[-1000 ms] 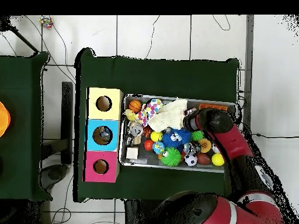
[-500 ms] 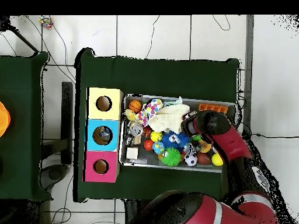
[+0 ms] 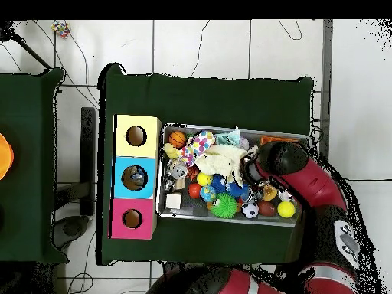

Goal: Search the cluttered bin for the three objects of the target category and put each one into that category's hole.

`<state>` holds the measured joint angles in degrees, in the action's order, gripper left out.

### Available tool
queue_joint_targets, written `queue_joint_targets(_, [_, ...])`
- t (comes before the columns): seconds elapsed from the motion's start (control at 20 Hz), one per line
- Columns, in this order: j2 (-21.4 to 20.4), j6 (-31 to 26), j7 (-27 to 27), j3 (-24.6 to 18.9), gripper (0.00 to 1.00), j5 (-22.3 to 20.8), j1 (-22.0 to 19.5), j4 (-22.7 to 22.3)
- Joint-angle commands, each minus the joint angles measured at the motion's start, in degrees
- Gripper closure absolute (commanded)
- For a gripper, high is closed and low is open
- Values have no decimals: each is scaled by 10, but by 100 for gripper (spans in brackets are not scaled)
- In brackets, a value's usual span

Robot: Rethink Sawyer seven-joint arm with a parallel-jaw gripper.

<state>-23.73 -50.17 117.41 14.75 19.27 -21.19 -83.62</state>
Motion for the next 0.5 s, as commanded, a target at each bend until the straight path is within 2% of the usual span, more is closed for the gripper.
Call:
queue_joint_targets(0.05, [-42, -150, 107, 38, 100, -39, 7, 24])
queue_joint_targets(0.25, [-70, -142, 100, 49, 100, -40, 10, -21])
queue_joint_targets(0.3, [-71, -116, 97, 47, 100, -37, 14, -44])
queue_joint_targets(0.5, [-51, -112, 88, 33, 100, -33, 8, -31])
